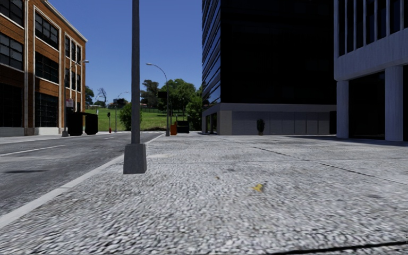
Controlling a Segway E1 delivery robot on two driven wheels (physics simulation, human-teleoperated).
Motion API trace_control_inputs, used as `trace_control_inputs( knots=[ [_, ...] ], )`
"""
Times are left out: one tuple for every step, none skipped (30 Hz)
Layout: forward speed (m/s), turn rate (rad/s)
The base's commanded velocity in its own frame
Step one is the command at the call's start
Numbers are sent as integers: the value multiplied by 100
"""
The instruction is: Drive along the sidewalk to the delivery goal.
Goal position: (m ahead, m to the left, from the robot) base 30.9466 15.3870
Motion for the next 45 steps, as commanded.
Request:
trace_control_inputs(
  knots=[
    [200, 0],
    [200, 0],
    [200, 0],
    [200, 0],
    [200, 0],
    [200, 0],
    [200, 0],
    [200, 0],
    [200, 0],
    [200, 0],
    [200, 0],
    [200, 0],
    [200, 0],
    [200, 0],
    [200, 0],
    [200, 0],
    [200, 0],
    [200, 0],
    [200, 0],
    [200, 0],
    [200, 0],
    [200, 0],
    [200, 0],
    [200, 0],
    [200, 0],
    [200, 0],
    [200, 0],
    [200, 0],
    [200, 0],
    [200, 0],
    [200, 0],
    [200, 0],
    [200, 0],
    [200, 0],
    [200, 0],
    [200, 0],
    [200, 0],
    [200, 0],
    [200, 0],
    [200, 0],
    [200, 0],
    [200, 0],
    [200, 0],
    [200, 0],
    [200, 0]
  ],
)
